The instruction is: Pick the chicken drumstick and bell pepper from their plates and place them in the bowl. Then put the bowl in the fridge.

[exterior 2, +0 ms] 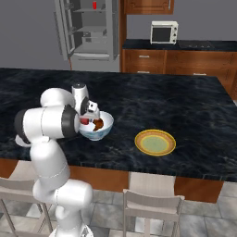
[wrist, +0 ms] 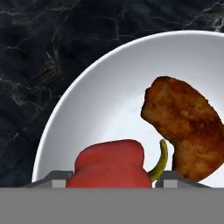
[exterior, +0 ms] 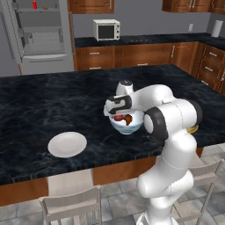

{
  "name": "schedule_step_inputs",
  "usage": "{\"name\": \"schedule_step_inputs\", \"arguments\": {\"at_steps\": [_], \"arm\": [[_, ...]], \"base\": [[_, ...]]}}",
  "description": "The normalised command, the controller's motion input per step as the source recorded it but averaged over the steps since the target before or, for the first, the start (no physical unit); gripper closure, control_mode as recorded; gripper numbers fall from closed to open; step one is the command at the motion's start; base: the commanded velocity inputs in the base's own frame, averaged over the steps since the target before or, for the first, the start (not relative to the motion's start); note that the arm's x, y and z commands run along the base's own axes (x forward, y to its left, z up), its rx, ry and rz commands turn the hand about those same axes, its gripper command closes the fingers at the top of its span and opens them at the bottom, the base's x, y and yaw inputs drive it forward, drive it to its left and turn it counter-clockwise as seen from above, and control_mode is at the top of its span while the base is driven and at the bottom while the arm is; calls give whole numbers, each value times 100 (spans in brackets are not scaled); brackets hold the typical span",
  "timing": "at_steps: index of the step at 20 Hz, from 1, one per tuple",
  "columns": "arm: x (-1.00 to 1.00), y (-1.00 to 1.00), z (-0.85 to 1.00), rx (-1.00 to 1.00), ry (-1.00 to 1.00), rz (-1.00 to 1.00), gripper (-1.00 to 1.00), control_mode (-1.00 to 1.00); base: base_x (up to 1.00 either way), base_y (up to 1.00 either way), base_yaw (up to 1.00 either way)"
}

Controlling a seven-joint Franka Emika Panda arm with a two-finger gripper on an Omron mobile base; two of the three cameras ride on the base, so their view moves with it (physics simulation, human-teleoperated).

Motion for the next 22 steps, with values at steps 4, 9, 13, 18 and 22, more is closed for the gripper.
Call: {"name": "schedule_step_inputs", "arguments": {"at_steps": [4, 9, 13, 18, 22], "arm": [[11, 0, -18, 0, 0, 0, 100, -100], [11, 0, -19, -2, 0, 0, 100, -100], [9, 0, -17, -2, 0, 0, -100, -100], [8, -1, -11, 0, 0, 0, -100, -100], [6, -7, -2, 0, 0, 0, -100, -100]], "base": [[0, 0, 0], [0, 0, 0], [0, 0, 0], [0, 0, 0], [0, 0, 0]]}}
